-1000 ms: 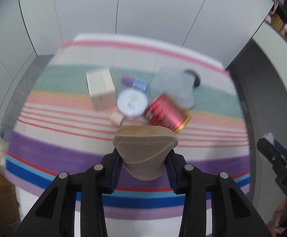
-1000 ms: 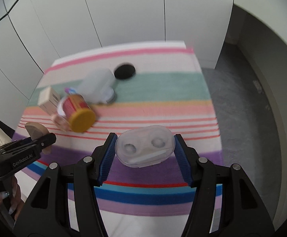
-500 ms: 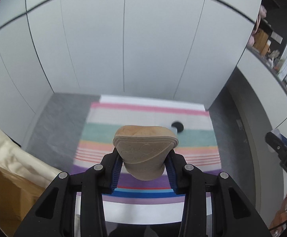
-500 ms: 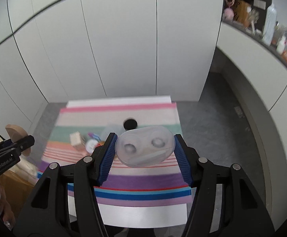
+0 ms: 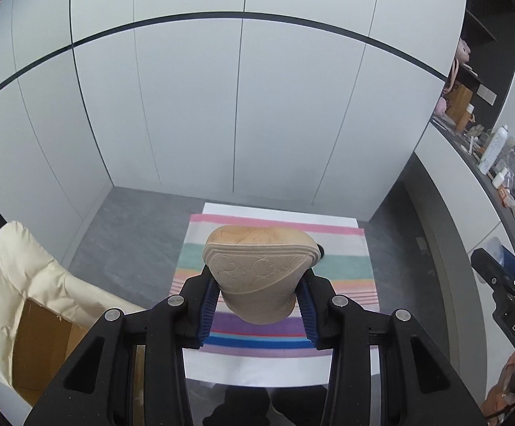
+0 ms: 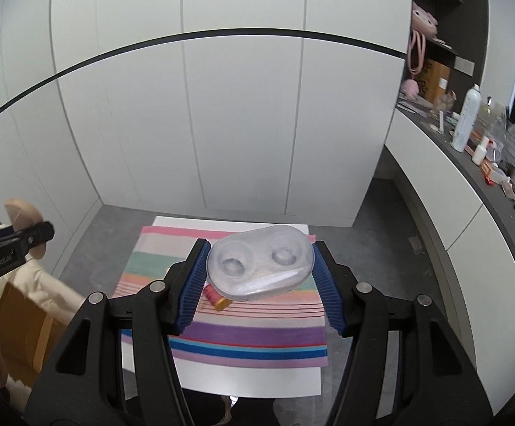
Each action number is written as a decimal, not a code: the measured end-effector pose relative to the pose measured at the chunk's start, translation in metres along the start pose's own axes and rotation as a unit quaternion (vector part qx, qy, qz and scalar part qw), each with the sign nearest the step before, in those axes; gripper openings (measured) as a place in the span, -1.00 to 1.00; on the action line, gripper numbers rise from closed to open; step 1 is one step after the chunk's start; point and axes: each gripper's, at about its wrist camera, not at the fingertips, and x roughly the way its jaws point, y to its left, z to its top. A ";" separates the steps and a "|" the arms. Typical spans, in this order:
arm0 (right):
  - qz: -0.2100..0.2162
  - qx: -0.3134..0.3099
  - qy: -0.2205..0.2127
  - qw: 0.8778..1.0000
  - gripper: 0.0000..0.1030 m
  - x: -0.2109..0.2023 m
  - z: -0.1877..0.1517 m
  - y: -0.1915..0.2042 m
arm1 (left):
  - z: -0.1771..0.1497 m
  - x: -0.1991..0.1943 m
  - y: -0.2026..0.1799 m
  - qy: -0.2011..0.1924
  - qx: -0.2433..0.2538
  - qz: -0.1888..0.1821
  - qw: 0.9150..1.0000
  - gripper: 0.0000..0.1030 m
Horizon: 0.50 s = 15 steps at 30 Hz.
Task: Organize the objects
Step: 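Carry the lens case and beige puff in both tools over the cardboard box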
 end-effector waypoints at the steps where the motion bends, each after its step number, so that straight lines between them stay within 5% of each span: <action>1: 0.003 0.001 0.000 1.000 0.17 -0.002 0.000 0.002 | -0.001 -0.001 0.000 0.001 0.001 0.000 1.000 -0.20; 15: -0.003 0.018 0.016 1.000 0.17 -0.009 -0.015 0.010 | -0.019 -0.016 0.006 0.009 0.022 0.011 1.000 -0.20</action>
